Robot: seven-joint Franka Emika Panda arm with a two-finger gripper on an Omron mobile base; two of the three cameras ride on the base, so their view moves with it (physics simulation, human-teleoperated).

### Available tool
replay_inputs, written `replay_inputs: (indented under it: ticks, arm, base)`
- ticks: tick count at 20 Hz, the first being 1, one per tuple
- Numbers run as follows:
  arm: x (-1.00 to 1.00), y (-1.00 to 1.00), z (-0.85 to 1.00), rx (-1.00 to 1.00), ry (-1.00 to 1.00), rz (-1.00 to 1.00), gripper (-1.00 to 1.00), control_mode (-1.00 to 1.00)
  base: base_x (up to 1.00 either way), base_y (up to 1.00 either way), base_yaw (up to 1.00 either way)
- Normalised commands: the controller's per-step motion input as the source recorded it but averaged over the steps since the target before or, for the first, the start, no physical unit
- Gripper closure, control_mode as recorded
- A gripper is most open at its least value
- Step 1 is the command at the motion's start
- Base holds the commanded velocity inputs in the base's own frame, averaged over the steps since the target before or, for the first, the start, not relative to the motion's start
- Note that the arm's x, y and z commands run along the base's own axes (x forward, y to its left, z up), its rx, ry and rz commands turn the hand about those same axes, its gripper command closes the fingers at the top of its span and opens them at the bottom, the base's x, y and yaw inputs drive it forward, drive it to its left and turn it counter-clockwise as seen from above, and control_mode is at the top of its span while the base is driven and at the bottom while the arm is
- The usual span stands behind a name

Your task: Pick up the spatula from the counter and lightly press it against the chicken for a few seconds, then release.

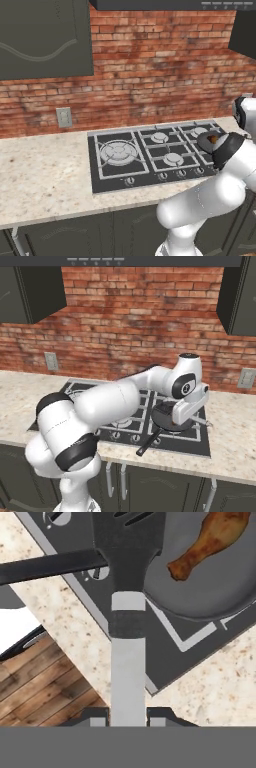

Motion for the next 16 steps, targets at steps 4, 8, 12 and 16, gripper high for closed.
replay_inputs:
  ticks: [4, 8, 12, 16]
  arm:
    - [0.23, -0.08, -0.11, 0.0, 0.01, 0.01, 1.0, -1.0]
    - [0.25, -0.11, -0.14, 0.0, 0.02, 0.01, 1.0, -1.0]
    - [0.23, -0.11, -0.14, 0.0, 0.02, 0.01, 1.0, -1.0]
    - [0.24, -0.12, -0.15, 0.0, 0.03, 0.01, 1.0, -1.0]
  base:
    - [0.0, 0.0, 0.0]
    - [0.0, 0.0, 0.0]
    - [0.0, 0.0, 0.0]
    - [0.0, 0.0, 0.0]
